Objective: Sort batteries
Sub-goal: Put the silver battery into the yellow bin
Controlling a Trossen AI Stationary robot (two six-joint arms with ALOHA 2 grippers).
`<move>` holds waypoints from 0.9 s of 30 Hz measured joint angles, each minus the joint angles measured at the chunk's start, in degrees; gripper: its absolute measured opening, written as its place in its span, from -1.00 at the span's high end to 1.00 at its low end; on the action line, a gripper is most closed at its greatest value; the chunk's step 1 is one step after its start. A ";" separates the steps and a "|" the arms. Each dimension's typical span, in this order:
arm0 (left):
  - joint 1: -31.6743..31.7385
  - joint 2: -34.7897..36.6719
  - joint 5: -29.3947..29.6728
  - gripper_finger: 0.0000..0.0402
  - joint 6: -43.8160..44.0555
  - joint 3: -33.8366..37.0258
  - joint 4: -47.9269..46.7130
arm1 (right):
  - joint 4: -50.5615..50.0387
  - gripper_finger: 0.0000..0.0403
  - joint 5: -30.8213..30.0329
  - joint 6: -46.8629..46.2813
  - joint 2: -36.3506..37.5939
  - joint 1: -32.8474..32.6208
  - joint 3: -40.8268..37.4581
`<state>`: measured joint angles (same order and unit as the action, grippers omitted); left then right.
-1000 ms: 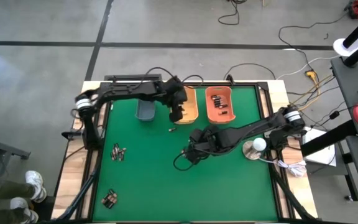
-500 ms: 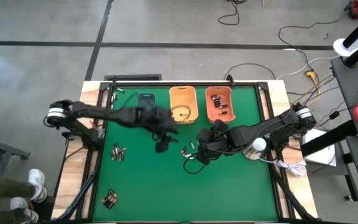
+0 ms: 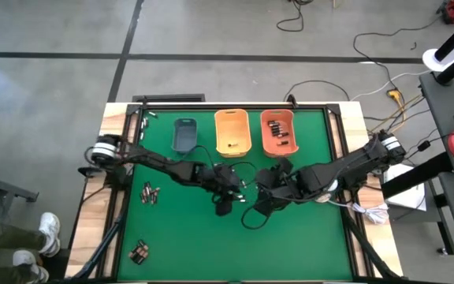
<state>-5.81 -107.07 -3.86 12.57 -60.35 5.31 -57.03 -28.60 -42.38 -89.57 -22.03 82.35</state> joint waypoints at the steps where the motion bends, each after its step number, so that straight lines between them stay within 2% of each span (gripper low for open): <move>1: 0.15 -1.23 0.08 0.42 0.15 -1.05 -0.26 | -0.08 0.06 0.04 -0.84 0.17 -0.62 0.00; 8: 0.47 -8.02 3.51 0.42 -1.71 -7.66 -7.54 | -0.23 0.12 0.04 -7.36 0.34 -5.39 0.00; 14: 0.47 -11.00 5.97 0.42 -2.98 -11.57 -11.21 | -1.07 0.17 -0.81 -11.74 0.34 -7.68 -0.07; 27: 0.50 -11.53 7.74 0.47 -1.23 -11.53 -14.77 | -3.26 0.18 -2.84 -11.75 0.34 -8.08 -0.17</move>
<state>-5.32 -118.60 3.88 11.34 -71.88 -9.46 -60.29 -31.44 -54.13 -89.23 -30.11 82.17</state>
